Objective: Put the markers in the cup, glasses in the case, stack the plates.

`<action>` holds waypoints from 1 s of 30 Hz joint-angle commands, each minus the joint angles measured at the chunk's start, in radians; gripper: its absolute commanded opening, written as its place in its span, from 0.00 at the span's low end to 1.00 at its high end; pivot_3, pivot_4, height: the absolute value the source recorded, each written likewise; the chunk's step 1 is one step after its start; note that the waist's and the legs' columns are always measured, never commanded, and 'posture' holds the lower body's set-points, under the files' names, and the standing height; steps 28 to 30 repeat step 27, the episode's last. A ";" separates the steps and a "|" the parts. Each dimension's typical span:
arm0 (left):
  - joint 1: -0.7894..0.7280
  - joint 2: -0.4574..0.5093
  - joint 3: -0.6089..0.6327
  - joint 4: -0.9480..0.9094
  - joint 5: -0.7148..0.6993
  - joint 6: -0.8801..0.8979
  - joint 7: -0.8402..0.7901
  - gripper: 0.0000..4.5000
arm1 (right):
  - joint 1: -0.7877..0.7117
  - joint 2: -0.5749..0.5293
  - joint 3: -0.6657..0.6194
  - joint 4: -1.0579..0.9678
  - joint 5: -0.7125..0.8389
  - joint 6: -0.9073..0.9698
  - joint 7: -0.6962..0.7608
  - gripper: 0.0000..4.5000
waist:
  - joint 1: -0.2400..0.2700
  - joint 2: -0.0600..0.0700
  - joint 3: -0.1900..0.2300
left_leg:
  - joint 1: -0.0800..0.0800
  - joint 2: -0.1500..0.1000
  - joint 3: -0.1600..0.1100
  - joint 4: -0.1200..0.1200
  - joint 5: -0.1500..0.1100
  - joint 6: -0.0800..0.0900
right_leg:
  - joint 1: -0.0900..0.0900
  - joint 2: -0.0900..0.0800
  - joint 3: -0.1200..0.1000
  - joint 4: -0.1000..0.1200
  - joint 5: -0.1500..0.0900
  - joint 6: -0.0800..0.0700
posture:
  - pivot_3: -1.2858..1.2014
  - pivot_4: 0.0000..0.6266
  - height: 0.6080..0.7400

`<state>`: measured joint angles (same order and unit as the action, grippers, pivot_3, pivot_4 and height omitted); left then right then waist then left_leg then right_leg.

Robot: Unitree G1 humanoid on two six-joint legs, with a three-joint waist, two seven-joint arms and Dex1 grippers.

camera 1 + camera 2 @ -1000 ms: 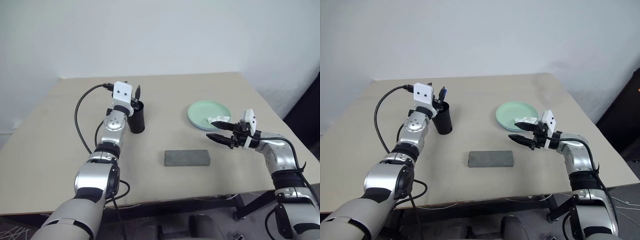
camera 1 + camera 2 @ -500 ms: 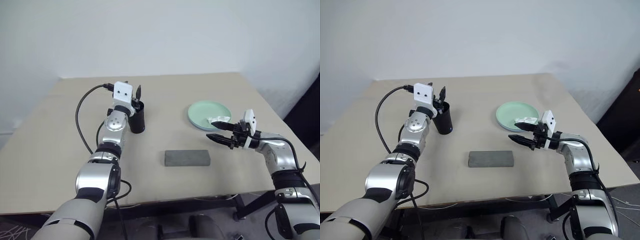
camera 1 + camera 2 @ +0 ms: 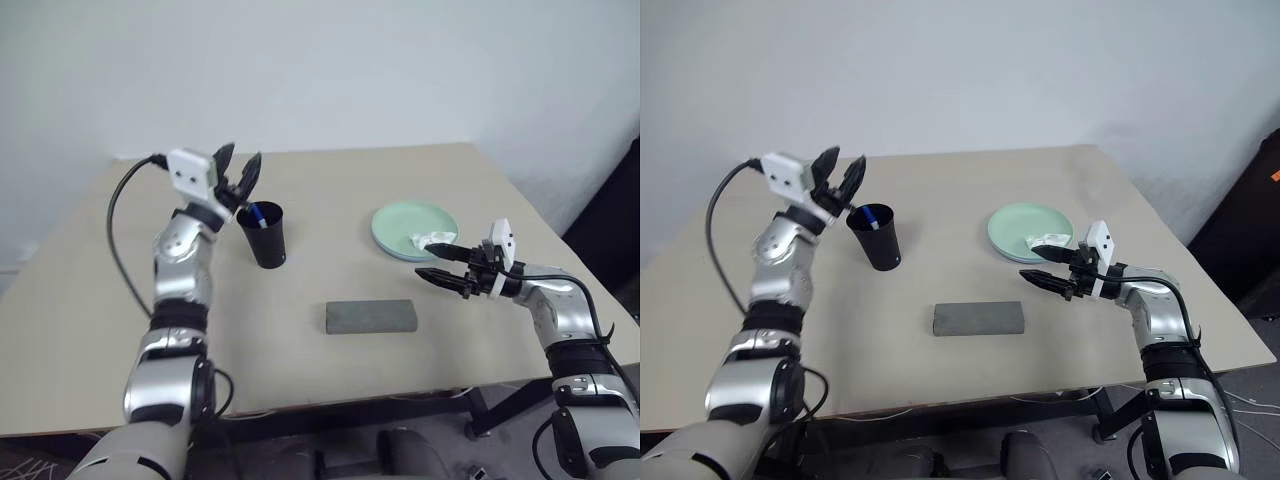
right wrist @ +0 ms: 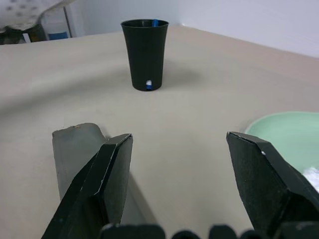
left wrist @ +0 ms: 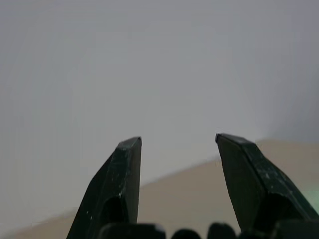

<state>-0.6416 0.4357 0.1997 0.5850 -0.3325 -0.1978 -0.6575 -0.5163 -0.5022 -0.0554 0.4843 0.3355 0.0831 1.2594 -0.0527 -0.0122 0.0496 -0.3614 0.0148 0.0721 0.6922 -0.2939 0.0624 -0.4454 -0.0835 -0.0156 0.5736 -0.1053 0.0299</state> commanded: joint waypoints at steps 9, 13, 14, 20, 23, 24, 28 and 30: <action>0.366 0.139 -0.082 -0.455 -0.089 0.351 -0.254 0.55 | -0.042 -0.030 -0.023 0.022 0.025 0.008 0.048 0.72 | 0.004 0.000 0.000 | 0.000 0.002 -0.001 0.002 -0.002 -0.003 | 0.001 -0.002 0.000 -0.001 -0.002 -0.002 | 0.52 0.00 1.00; 0.400 0.125 -0.113 -0.436 -0.040 0.309 -0.254 0.55 | -0.030 -0.060 -0.040 0.036 0.030 0.015 0.060 0.72 | 0.005 0.000 0.000 | 0.000 0.001 -0.001 0.002 -0.002 -0.004 | 0.001 -0.001 0.000 -0.001 -0.002 -0.002 | 0.52 0.00 1.00; 0.401 0.122 -0.117 -0.428 -0.029 0.299 -0.251 0.55 | -0.027 -0.070 -0.045 0.040 0.030 0.015 0.062 0.72 | 0.004 0.000 0.000 | 0.000 0.001 -0.001 0.002 -0.002 -0.004 | 0.001 -0.001 -0.001 0.000 -0.002 -0.002 | 0.52 0.00 1.00; 0.417 0.104 -0.105 -0.421 -0.014 0.278 -0.230 0.55 | 0.017 -0.106 -0.077 0.034 0.041 0.024 0.055 0.72 | 0.004 0.000 0.000 | 0.000 0.001 -0.001 0.002 -0.002 -0.003 | 0.001 -0.001 0.000 -0.001 -0.002 -0.002 | 0.52 0.00 1.00; 0.442 0.099 -0.101 -0.426 -0.005 0.266 -0.213 0.55 | 0.060 -0.119 -0.085 0.006 0.049 0.037 0.050 0.72 | 0.004 0.000 0.000 | 0.000 0.001 -0.001 0.002 -0.002 -0.003 | 0.000 -0.001 0.000 -0.001 -0.002 -0.002 | 0.52 0.00 1.00; 0.450 0.098 -0.100 -0.428 -0.003 0.263 -0.208 0.55 | 0.071 -0.121 -0.085 -0.004 0.051 0.040 0.049 0.72 | 0.004 0.000 0.000 | 0.000 0.001 -0.001 0.002 -0.002 -0.003 | 0.000 -0.001 0.000 -0.001 -0.002 -0.002 | 0.52 0.00 1.00; 0.462 0.094 -0.101 -0.435 -0.002 0.261 -0.195 0.55 | 0.088 -0.122 -0.086 -0.027 0.057 0.049 0.041 0.72 | 0.004 0.000 0.000 | 0.000 0.002 -0.001 0.002 -0.002 -0.003 | 0.000 -0.001 0.000 -0.001 -0.002 -0.002 | 0.52 0.00 1.00; 0.462 0.094 -0.101 -0.435 -0.002 0.261 -0.195 0.55 | 0.088 -0.122 -0.086 -0.027 0.057 0.049 0.041 0.72 | 0.004 0.000 0.000 | 0.000 0.002 -0.001 0.002 -0.002 -0.003 | 0.000 -0.001 0.000 -0.001 -0.002 -0.002 | 0.52 0.00 1.00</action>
